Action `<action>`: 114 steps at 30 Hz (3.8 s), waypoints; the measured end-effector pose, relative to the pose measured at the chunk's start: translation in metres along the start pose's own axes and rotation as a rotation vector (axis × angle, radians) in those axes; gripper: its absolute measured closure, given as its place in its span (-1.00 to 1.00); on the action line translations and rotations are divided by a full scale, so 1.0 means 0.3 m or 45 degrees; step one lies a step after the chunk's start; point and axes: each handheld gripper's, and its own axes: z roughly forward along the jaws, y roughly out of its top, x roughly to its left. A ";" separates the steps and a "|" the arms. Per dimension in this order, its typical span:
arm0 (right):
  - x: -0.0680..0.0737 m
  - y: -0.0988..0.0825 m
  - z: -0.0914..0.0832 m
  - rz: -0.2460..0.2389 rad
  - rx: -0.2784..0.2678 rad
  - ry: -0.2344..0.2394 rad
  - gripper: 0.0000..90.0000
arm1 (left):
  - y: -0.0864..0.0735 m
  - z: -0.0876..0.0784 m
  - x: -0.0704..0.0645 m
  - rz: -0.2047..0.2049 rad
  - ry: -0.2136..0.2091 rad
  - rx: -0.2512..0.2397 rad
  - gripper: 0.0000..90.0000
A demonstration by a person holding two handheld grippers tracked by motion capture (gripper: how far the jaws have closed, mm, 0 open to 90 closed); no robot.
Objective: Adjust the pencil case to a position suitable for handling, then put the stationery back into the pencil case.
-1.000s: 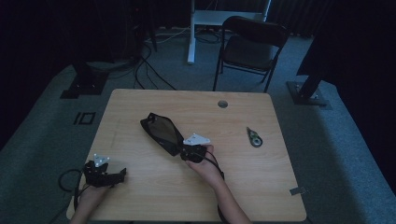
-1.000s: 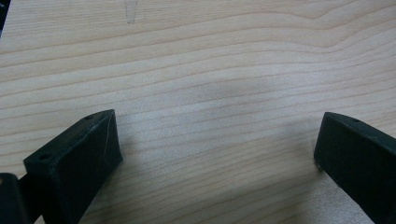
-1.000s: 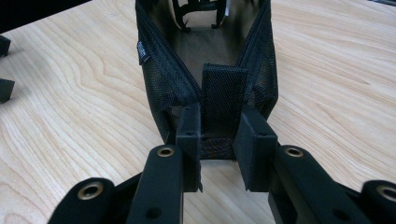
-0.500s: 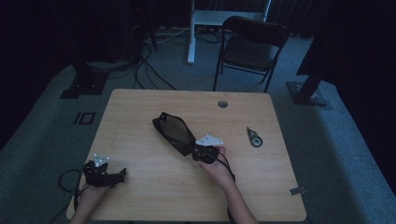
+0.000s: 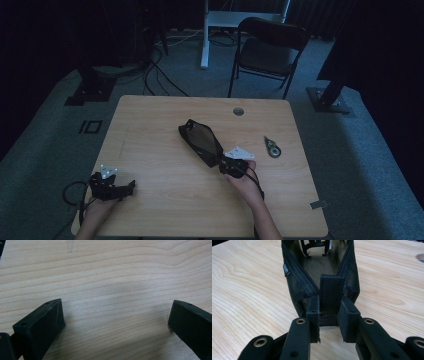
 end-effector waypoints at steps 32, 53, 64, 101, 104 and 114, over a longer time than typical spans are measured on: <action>-0.155 -0.165 -0.255 0.107 -0.001 -0.176 0.61 | 0.000 0.000 0.000 -0.001 0.000 0.000 -0.99; -0.167 -0.224 -0.345 0.131 0.012 -0.243 0.61 | 0.000 0.000 0.000 -0.003 0.002 0.000 -0.99; -0.138 -0.271 -0.403 0.168 0.002 -0.260 0.61 | 0.000 0.000 0.000 -0.003 0.002 0.000 -0.99; -0.065 -0.169 -0.473 0.080 -0.135 -0.191 -0.15 | 0.000 0.000 0.000 -0.003 0.002 0.000 -0.99; -0.079 -0.146 -0.484 0.082 -0.157 -0.197 -0.20 | 0.000 0.000 0.000 -0.003 0.002 0.000 -0.99; -0.127 -0.085 -0.503 0.087 -0.212 -0.216 -0.33 | 0.000 0.000 0.000 -0.003 0.002 0.000 -0.99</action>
